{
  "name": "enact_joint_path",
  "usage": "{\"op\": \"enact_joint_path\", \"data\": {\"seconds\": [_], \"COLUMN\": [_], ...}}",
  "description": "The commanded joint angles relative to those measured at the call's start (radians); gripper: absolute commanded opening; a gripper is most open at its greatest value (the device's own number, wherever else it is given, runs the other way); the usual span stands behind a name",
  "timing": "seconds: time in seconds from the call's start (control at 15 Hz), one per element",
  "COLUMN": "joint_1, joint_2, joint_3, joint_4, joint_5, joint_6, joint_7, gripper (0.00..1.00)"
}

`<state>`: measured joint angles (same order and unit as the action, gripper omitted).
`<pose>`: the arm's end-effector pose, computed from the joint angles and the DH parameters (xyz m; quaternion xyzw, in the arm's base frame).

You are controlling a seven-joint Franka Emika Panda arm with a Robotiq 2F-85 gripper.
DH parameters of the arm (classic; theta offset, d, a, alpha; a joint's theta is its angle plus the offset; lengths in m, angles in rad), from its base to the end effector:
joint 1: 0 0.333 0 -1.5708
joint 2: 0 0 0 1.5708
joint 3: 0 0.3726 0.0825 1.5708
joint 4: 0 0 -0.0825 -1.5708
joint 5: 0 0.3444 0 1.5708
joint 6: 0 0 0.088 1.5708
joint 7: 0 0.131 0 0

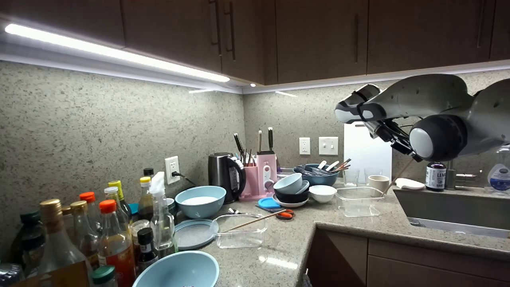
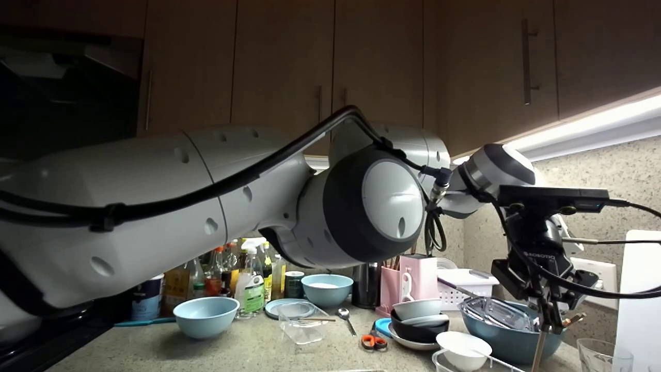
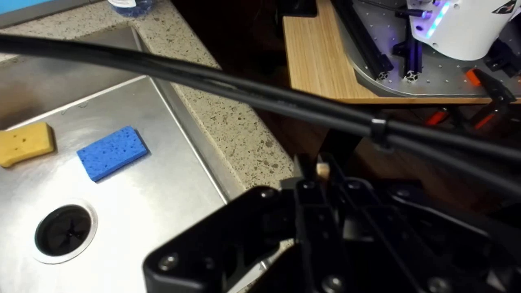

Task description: Stir in the clear bowl with the chopstick

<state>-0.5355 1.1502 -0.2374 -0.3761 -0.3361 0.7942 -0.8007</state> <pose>0.5318 -0.4438 0.3776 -0.9062 0.0294 0.4206 0.0329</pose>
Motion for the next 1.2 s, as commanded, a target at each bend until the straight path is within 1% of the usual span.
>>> {"op": "enact_joint_path", "data": {"seconds": [0.0,0.27,0.73,0.93,1.13], "joint_1": [0.029,0.076,0.211,0.259,0.282], "joint_2": [-0.008,0.003,0.054,0.075,0.071], "joint_3": [0.003,0.011,0.015,0.007,-0.005], "joint_4": [-0.015,-0.011,-0.010,-0.004,-0.009], "joint_5": [-0.009,-0.011,-0.046,-0.073,-0.104], "joint_6": [-0.037,-0.041,-0.009,0.023,0.073], "joint_7": [-0.024,-0.021,-0.073,-0.080,-0.076], "gripper": [0.02,0.02,0.02,0.02,0.02]}}
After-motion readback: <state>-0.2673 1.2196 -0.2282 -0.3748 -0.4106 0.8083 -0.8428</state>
